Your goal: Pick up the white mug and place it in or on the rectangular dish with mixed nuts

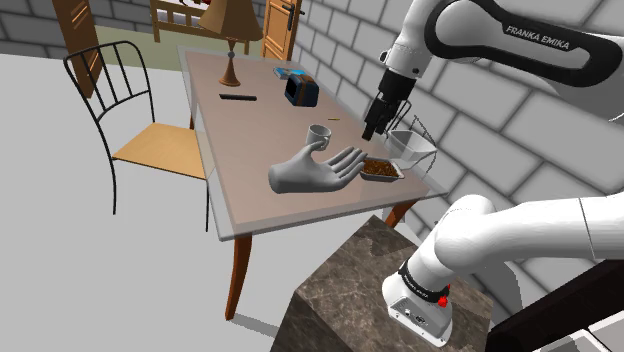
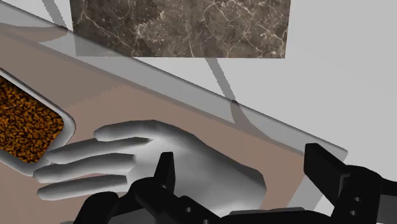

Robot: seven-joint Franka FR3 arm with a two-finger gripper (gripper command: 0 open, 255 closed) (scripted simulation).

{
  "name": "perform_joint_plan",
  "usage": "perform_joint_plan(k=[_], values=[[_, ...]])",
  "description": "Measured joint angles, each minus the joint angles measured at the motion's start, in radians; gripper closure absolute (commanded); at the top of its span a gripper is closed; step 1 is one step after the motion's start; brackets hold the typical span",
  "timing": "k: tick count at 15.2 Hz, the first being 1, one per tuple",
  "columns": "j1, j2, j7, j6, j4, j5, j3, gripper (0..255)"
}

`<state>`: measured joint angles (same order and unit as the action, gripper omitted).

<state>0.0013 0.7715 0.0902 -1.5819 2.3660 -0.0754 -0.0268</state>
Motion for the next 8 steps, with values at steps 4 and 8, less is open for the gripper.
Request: perform_joint_plan(k=[4,8], values=[[-0.011,-0.057,0.028,-0.050,-0.005,0.018,-0.026,0],[-0.028,-0.175,0.075,-0.140,-0.031,0.042,-0.070,0]])
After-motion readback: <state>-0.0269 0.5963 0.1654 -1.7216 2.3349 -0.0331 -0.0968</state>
